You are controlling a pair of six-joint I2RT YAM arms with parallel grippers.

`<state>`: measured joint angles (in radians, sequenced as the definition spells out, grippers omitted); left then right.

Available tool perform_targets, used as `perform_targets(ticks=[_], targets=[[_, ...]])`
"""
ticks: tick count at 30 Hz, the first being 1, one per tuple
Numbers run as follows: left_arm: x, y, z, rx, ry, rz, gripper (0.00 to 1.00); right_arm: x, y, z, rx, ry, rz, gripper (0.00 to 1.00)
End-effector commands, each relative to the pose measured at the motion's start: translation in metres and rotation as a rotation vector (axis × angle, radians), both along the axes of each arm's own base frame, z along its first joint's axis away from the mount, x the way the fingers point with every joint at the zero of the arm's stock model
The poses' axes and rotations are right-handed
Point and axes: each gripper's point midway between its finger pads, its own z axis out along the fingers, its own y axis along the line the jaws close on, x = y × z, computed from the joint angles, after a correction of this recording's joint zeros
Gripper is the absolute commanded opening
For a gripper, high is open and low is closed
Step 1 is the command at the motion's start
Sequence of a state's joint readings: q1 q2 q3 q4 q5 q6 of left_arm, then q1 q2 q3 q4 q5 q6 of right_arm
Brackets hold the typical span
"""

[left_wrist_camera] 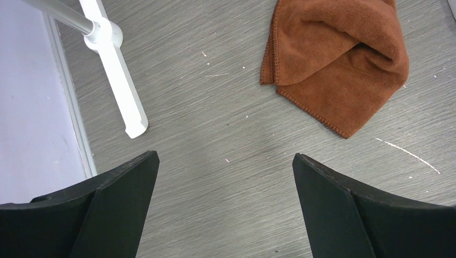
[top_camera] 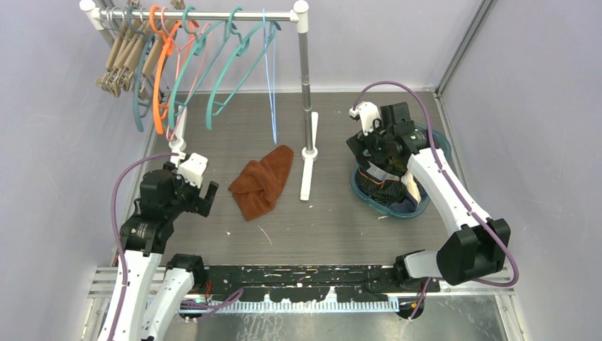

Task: Remove the underwear clipped to the hanger
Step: Place the underwear in the bin, then reset both arms

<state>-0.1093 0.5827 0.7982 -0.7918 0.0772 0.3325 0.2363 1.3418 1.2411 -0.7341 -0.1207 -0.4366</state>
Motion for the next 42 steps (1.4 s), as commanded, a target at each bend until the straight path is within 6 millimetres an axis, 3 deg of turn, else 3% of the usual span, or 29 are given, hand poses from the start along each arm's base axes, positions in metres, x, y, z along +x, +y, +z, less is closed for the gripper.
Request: perform_targets(ticks=[1, 5, 10, 17, 27, 32, 36, 42], targets=[[0.012, -0.002, 0.01, -0.023, -0.061, 0.007, 0.98, -0.006, 0.021, 0.008, 0.067, -0.026, 0.048, 0.97], [0.015, -0.005, 0.006, -0.037, -0.05, 0.008, 0.98, -0.014, 0.038, 0.014, 0.145, -0.058, 0.117, 0.97], [0.024, -0.003, 0.002, -0.038, -0.051, 0.024, 0.98, -0.01, 0.037, 0.026, 0.173, -0.129, 0.094, 1.0], [0.05, 0.005, 0.013, -0.044, -0.147, 0.089, 0.98, 0.005, 0.015, 0.04, 0.172, -0.246, -0.083, 1.0], [0.079, -0.001, 0.023, -0.149, -0.206, 0.095, 0.98, 0.018, -0.005, 0.05, 0.302, -0.266, -0.311, 1.0], [0.086, 0.0, 0.029, -0.267, -0.265, 0.143, 0.98, 0.024, -0.013, 0.041, 0.273, -0.287, -0.298, 1.0], [0.088, 0.002, 0.023, -0.297, -0.279, 0.165, 0.98, 0.022, -0.026, 0.026, 0.39, -0.307, -0.372, 1.0], [0.093, -0.002, 0.029, -0.353, -0.292, 0.17, 0.98, 0.013, -0.046, 0.05, 0.363, -0.427, -0.41, 1.0]])
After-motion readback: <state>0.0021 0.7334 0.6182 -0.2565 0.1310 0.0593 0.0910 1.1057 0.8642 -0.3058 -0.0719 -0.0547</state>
